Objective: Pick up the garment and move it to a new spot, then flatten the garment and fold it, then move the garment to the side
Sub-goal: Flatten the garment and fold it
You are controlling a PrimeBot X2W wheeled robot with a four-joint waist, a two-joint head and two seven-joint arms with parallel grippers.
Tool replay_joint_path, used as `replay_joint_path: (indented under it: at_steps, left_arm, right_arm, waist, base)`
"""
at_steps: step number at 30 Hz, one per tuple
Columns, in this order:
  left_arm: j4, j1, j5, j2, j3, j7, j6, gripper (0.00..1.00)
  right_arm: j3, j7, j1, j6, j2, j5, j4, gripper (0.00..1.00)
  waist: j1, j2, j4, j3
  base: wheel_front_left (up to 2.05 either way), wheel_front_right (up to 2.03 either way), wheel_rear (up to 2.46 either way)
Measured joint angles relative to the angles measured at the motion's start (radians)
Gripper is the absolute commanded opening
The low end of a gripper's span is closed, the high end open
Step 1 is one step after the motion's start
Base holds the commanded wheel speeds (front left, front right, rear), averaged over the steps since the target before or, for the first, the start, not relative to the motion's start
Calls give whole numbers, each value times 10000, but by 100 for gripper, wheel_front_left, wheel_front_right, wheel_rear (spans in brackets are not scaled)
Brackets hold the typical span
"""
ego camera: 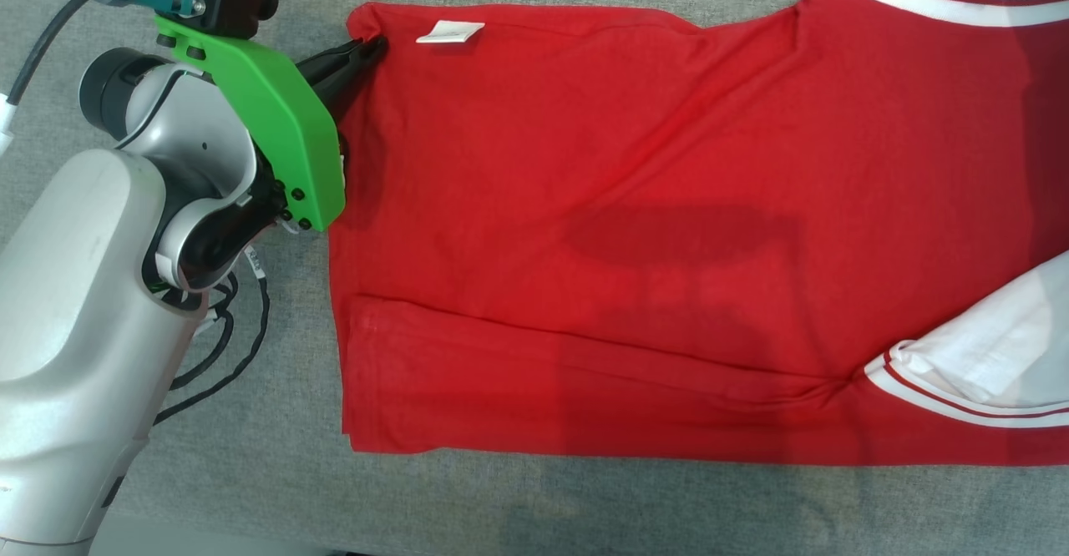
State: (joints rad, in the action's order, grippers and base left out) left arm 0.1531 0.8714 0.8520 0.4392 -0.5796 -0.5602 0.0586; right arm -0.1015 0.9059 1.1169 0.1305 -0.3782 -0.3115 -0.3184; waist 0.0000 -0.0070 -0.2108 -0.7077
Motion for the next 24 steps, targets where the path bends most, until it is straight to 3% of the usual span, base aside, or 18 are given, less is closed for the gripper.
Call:
replay_joint_path:
  at_steps: [1,2,7,13,18,24]
  left_arm:
    - [8,6,0,-2,-4,10,6,0]
    - [27,8,0,-4,-6,56,35,0]
    - [84,9,12,-54,142,389,35,0]
    - [33,-553,407,-121,732,1172,-174,0]
    - [-305,-1332,608,-6,1120,1753,-391,0]
    - [-1323,-2712,675,403,1480,2466,-754,0]
  right_arm:
    - [0,-96,-4,0,75,-42,2,28]
    - [4,-186,-12,0,151,-79,0,0]
    - [-182,-947,-16,0,244,-546,151,0]
    - [13,-2251,-339,2,148,-1818,1237,0]
    - [755,-2917,-1779,0,-48,-2882,2303,0]
    - [1452,-3530,-4834,0,-451,-4011,4105,0]
  waist:
    - [0,0,-1,-5]
    - [0,0,1,-2]
    - [0,0,62,46]
    - [1,0,245,409]
    - [0,0,451,790]
    - [0,0,832,1459]
  base:
    - [0,0,0]
    - [0,0,0]
    - [0,0,0]
    - [0,0,0]
    - [0,0,0]
    - [0,0,0]
